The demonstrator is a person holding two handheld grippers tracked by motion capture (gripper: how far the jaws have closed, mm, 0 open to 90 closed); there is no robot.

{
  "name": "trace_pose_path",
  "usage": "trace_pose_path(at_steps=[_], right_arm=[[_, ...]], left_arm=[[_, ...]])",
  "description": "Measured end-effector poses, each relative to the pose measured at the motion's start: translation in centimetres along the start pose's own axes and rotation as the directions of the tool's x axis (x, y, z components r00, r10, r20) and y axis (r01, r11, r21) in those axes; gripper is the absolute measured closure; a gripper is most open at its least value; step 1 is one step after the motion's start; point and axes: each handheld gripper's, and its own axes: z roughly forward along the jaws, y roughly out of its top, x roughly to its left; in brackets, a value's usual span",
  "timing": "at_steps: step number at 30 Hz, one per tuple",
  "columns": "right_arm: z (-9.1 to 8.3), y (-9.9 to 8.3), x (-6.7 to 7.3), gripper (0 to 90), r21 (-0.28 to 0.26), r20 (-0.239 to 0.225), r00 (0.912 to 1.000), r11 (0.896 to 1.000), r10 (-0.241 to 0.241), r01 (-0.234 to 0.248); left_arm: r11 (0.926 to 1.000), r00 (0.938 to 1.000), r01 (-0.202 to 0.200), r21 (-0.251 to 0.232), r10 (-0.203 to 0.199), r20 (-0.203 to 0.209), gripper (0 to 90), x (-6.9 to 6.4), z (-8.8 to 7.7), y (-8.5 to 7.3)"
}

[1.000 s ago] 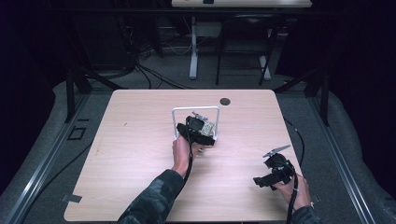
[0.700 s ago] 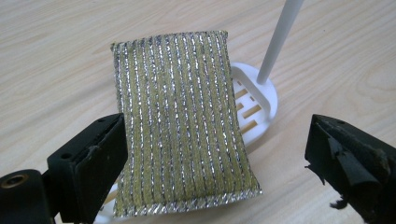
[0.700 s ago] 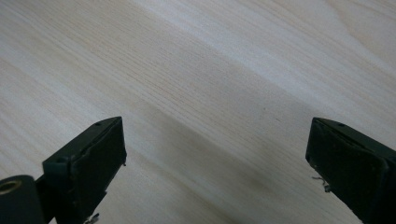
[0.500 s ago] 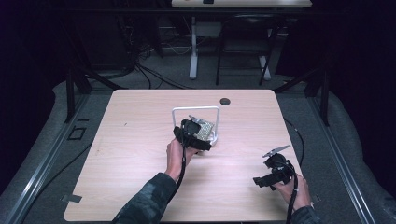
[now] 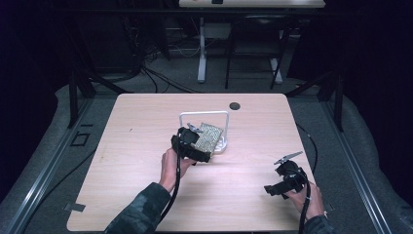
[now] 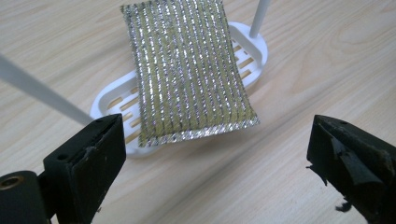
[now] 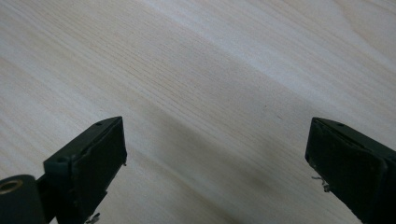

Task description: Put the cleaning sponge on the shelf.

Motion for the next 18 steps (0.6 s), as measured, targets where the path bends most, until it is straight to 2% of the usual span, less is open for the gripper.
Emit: trace_pose_path(at_steps=[6,9,15,18], right_arm=[[0.0,0.0,0.1,4.8,0.006,0.002,1.0000,1.000,0.002,-0.002],[0.0,0.0,0.1,4.8,0.003,0.004,1.0000,1.000,0.003,-0.003],[0.0,0.0,0.1,4.9,0.006,0.009,0.9999,1.000,-0.009,0.009],[-0.1,0.1,0.2,5.0,0.011,0.007,0.9999,1.000,-0.010,0.010]], left_arm=[[1.0000,1.0000,0.001,0.000,-0.001,0.006,3.4,1.0,-1.4,-1.1],[0.9999,1.0000,-0.005,0.013,0.005,0.001,2.7,1.5,-2.1,-2.0],[0.9998,0.9999,0.015,0.009,-0.015,0.002,1.5,2.5,-3.5,-3.8],[0.9999,1.0000,0.008,0.015,-0.008,-0.002,0.5,2.7,-4.2,-4.6]])
